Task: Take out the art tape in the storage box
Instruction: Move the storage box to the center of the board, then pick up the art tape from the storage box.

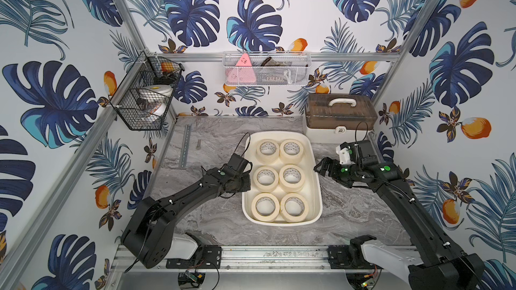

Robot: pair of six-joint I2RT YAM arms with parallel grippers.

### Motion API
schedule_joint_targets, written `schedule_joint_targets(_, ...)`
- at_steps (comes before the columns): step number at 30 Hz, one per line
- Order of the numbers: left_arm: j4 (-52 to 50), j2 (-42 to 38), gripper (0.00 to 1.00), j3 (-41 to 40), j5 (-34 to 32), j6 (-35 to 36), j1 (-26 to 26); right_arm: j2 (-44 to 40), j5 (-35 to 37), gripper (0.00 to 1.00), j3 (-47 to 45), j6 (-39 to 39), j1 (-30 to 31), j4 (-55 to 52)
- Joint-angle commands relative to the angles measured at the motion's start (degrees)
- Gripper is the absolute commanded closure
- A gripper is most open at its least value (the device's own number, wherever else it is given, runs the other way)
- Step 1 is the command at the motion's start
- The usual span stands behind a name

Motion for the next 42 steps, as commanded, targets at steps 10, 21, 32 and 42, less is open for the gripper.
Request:
schedule_joint_targets(10, -1.2, -1.6, 1.0, -1.0, 2.8, 2.1, -0.4, 4.4, 6.2, 0.04, 3.2, 15.3, 9.4, 3.9)
schedule_joint_targets(21, -4.6, -3.4, 1.0, -1.1, -0.5, 2.0, -0.5, 18.5, 17.6, 0.06, 13.6, 23.9, 23.7, 6.7)
schedule_joint_targets(32, -11.4, -14.0, 0.38, 0.8, -5.8, 1.9, -0.5, 32.9, 18.5, 0.21, 20.6, 25.8, 27.6, 10.5)
schedule_joint_targets(42, -15.8, -17.3, 0.3, 4.5, -6.6, 3.9, -0.5, 40.3, 20.4, 0.29, 24.2, 26.8, 27.7, 11.8)
